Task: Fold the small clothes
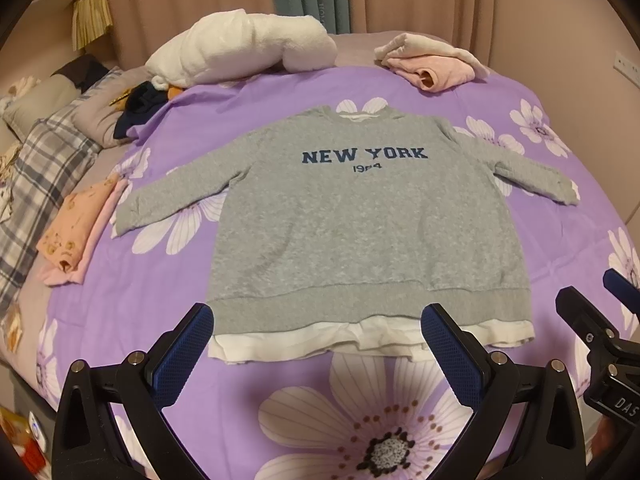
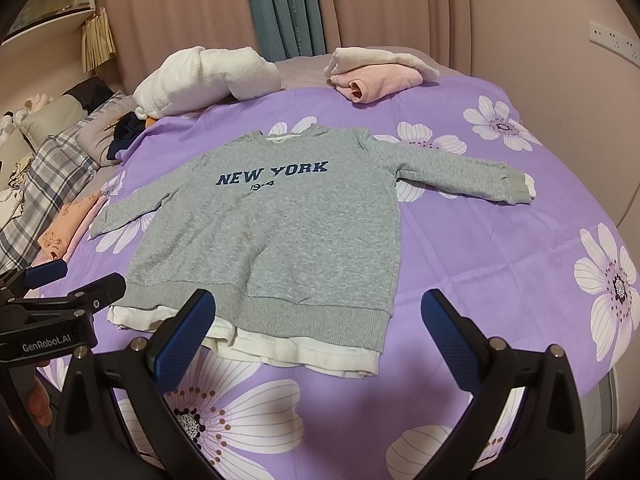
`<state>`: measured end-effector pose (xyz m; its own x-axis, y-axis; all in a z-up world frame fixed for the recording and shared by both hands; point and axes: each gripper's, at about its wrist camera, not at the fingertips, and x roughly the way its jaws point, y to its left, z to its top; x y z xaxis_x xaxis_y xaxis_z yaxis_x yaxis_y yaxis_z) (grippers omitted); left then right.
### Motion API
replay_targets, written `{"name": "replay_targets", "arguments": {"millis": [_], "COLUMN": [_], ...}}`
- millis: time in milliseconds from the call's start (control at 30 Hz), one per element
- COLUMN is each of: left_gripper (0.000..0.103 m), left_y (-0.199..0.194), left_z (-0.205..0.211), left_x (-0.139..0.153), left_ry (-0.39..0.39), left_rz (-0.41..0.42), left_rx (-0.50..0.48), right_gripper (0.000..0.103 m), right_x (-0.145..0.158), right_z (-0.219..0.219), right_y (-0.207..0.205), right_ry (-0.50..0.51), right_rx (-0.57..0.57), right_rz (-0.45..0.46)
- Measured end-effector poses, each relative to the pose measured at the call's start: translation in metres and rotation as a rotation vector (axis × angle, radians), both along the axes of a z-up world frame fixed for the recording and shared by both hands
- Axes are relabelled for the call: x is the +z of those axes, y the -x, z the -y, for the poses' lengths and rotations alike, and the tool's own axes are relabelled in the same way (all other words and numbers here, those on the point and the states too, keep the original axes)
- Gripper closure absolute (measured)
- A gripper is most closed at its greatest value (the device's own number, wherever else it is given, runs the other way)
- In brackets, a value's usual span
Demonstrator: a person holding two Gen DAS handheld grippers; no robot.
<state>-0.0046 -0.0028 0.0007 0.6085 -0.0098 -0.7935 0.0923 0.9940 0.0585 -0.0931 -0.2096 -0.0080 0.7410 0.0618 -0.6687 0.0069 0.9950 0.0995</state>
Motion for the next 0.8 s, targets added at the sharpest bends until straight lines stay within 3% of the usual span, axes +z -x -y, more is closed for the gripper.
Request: {"name": "replay_targets", "arguments": {"millis": [800], "left_gripper": [0.001], "left_y": [0.0005], "left_z": [0.0003], "left_x": [-0.0011], "left_ry": [-0.001], "left_rz": [0.002], "left_rx": [0.001], "right_gripper": [0.000], "right_x": [-0.0021], "right_z": [0.0003], "right_y": [0.0026], "right_ry": [-0.002], "right_rx": [-0.002], "right_rz": [-0.002]}}
